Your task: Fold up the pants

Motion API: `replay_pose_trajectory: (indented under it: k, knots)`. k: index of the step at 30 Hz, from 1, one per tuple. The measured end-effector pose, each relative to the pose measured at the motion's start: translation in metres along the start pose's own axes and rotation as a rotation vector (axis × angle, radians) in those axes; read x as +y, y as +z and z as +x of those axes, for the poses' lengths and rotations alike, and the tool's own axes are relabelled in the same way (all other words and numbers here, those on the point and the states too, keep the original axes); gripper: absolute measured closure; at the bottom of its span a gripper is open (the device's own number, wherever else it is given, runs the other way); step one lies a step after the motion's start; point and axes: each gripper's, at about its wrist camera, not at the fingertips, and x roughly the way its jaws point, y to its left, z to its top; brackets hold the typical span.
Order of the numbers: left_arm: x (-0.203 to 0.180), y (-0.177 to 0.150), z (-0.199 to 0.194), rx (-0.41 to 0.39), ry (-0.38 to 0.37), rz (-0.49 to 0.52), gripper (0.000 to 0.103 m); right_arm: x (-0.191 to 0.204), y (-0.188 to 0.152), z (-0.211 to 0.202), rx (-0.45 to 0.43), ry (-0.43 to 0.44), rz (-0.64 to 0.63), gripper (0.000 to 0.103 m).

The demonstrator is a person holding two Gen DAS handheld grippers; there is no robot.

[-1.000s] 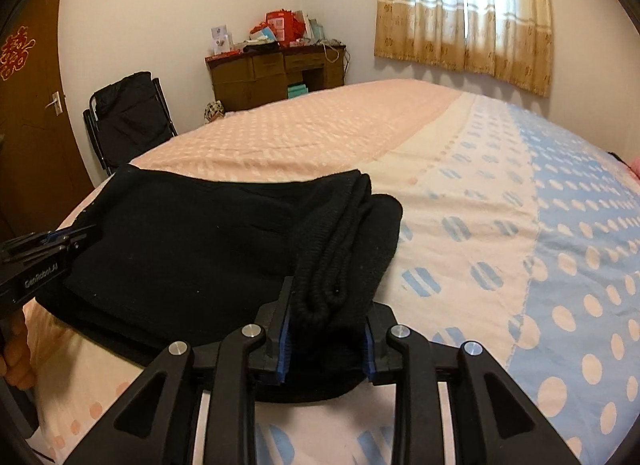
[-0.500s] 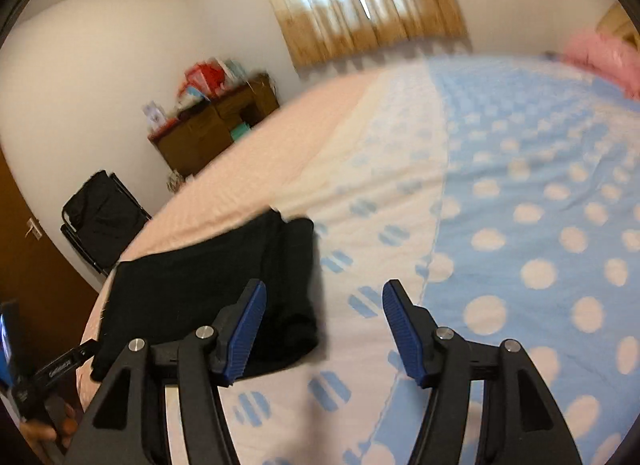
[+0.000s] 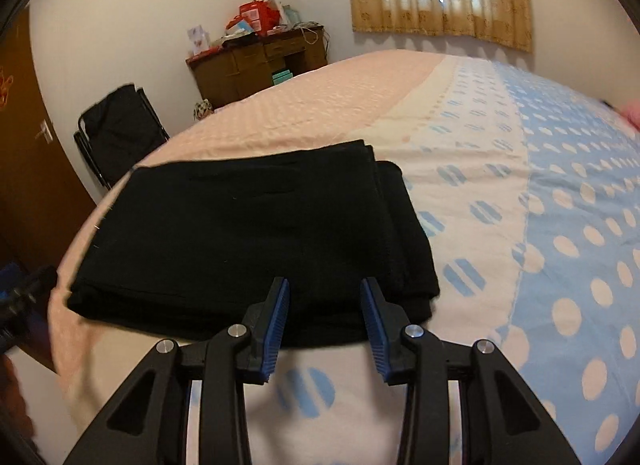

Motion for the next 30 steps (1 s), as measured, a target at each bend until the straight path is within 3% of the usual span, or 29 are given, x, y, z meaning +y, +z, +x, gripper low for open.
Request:
replay_pose_trajectory:
  k: [4, 6, 7, 8, 10, 14, 18, 21, 26, 30]
  knots:
    - [-0.008, 0.001, -0.012, -0.033, -0.013, 0.022, 0.000, 0.000, -0.002, -0.051, -0.094, 0.054, 0.096, 0.062]
    - [-0.011, 0.000, -0.020, -0.051, -0.026, 0.028, 0.000, 0.002, -0.009, -0.080, -0.153, 0.035, 0.118, 0.049]
    - [-0.013, 0.000, -0.024, -0.057, -0.029, 0.032, 0.000, 0.004, -0.015, -0.095, -0.186, 0.012, 0.132, 0.038]
    - [-0.015, -0.002, -0.028, -0.065, -0.030, 0.038, 0.000, 0.005, -0.021, -0.107, -0.211, -0.015, 0.145, 0.034]
    - [-0.017, -0.006, -0.038, -0.081, -0.041, 0.047, 0.000, 0.007, -0.039, -0.132, -0.261, -0.084, 0.190, 0.034]
    - [-0.019, -0.017, -0.054, -0.068, -0.094, 0.055, 0.000, 0.013, -0.071, -0.156, -0.300, -0.087, 0.195, 0.034]
    - [-0.025, -0.030, -0.069, -0.075, -0.102, 0.084, 0.000, 0.013, -0.080, -0.164, -0.295, -0.099, 0.183, 0.034]
    - [-0.031, -0.034, -0.079, -0.085, -0.071, 0.113, 0.000, 0.013, -0.085, -0.179, -0.347, -0.112, 0.189, 0.034]
    - [-0.034, -0.035, -0.094, -0.128, -0.086, 0.115, 0.000, 0.023, -0.088, -0.210, -0.470, -0.164, 0.154, 0.034]
    - [-0.034, -0.037, -0.098, -0.136, -0.091, 0.115, 0.000, 0.029, -0.089, -0.217, -0.493, -0.175, 0.130, 0.033]
